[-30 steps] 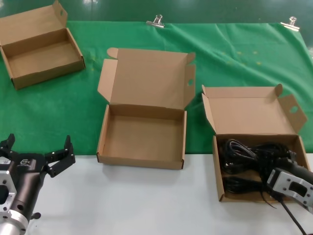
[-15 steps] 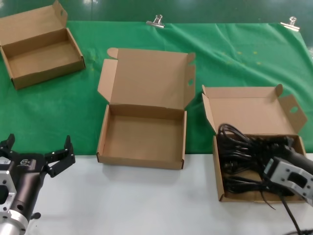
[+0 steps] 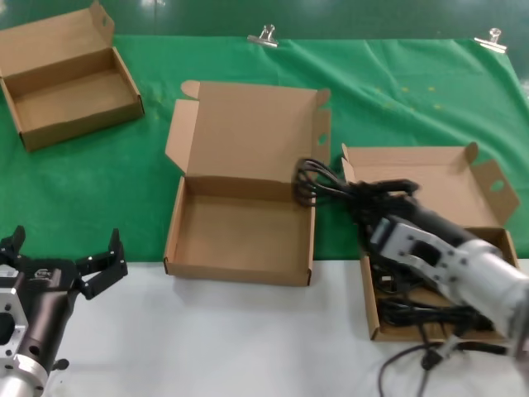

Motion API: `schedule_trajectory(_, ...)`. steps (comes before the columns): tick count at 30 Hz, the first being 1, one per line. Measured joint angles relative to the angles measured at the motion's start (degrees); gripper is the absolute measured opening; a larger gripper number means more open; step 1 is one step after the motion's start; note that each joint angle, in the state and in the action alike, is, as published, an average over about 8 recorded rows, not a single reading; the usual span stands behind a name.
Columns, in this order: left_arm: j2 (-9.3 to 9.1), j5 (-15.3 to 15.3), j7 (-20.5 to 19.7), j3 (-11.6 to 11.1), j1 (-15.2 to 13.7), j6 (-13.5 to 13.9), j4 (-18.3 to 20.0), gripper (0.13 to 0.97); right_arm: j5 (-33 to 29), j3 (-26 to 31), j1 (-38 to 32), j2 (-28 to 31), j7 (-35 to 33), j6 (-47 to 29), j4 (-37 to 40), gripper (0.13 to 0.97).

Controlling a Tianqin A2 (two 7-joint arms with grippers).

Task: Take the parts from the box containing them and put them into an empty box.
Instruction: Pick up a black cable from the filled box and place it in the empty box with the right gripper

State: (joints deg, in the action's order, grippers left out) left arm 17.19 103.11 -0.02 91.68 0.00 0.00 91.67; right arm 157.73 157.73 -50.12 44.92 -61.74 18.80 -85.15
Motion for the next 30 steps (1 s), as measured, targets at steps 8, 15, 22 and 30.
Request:
schedule_trajectory(8, 0.00, 0.0, 0.0, 0.0, 0.0, 0.0, 0.0, 0.966, 0.0, 0.0, -2.8, -11.2, -2.5, -5.0, 10.8, 0.210)
schedule_trajectory(15, 0.00, 0.0, 0.0, 0.0, 0.0, 0.0, 0.0, 0.966, 0.0, 0.0, -3.9, -18.3, -4.5, -9.0, 18.8, 0.210)
schedule_trajectory(22, 0.00, 0.0, 0.0, 0.0, 0.0, 0.0, 0.0, 0.966, 0.0, 0.0, -4.3, -22.0, -5.3, -11.7, 24.3, 0.210)
schedule_trajectory(30, 0.00, 0.0, 0.0, 0.0, 0.0, 0.0, 0.0, 0.966, 0.0, 0.0, -4.3, -23.0, -5.3, -12.8, 26.9, 0.214)
